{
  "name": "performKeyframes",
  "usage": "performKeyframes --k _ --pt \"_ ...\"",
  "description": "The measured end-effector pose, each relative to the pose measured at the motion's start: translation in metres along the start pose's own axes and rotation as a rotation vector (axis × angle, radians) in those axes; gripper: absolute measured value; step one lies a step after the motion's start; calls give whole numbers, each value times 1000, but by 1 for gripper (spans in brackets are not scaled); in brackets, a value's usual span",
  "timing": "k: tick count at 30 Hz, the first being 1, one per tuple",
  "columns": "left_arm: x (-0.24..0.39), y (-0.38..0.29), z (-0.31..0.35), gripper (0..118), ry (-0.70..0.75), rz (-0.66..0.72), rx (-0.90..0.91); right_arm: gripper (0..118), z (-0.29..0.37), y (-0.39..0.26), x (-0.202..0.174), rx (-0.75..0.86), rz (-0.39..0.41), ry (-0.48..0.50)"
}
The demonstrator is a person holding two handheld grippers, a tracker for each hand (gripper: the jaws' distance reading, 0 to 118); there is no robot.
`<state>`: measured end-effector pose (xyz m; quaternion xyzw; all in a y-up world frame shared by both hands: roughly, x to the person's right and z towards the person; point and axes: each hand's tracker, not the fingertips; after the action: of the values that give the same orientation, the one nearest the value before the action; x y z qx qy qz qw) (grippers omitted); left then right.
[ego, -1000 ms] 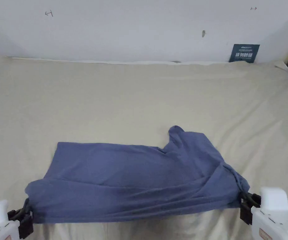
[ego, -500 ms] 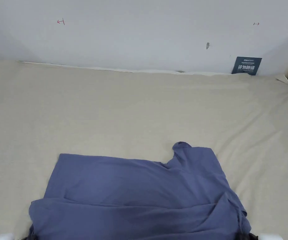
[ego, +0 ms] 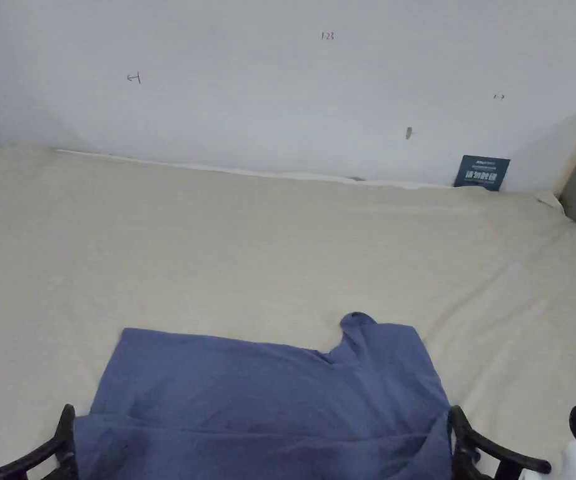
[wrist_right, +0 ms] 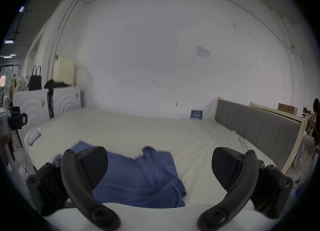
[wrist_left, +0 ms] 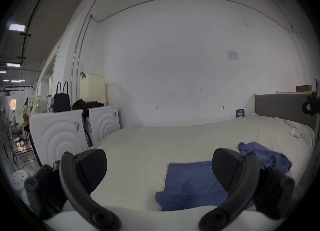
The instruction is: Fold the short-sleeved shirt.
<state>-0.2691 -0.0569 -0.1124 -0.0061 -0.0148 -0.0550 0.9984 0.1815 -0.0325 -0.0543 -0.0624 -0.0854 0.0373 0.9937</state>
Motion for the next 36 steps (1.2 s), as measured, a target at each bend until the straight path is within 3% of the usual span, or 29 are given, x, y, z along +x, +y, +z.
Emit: performKeyframes --k 3,5,6,7,8,9,10,11,14,17,21,25,27,30,33,36 --pt "0 18 7 117 -106 99 46 118 15 16 -14 60 -17 4" --pt "7 20 13 103 -73 103 53 118 27 16 -20 119 -92 50" --pt "9 21 17 85 -76 103 68 115 35 18 -27 142 -111 40" --pt "10 21 20 43 -80 108 74 104 38 16 -31 141 -112 51" --pt "12 21 22 9 -78 119 74 79 38 16 -34 132 -102 71" --pt "12 19 21 7 -84 122 69 35 37 14 -38 129 -86 70" --pt "14 18 21 7 -100 122 63 0 38 15 -45 119 -45 41" --pt "13 18 21 7 -102 127 61 0 34 14 -48 104 3 -9" --pt "10 17 19 7 -120 126 39 0 32 17 -45 95 -55 105" --pt "5 14 9 7 -125 146 0 0 26 18 -46 91 4 63" --pt "-5 11 -22 7 -149 197 -47 0 14 9 -44 40 -2 99" --pt "-6 1 -94 7 -170 141 -221 0 -2 -3 -28 -4 -128 129" --pt "-5 -14 -142 7 -212 130 -390 0 -9 -10 -27 -37 -119 80" --pt "-5 -45 -202 7 -247 152 -487 0 -20 -22 -21 -71 -117 66" --pt "-5 -68 -268 8 -213 144 -634 0 -30 -31 -13 -120 -137 39" --pt "3 -85 -322 8 -144 31 -762 0 -32 -41 -1 -141 -201 5"
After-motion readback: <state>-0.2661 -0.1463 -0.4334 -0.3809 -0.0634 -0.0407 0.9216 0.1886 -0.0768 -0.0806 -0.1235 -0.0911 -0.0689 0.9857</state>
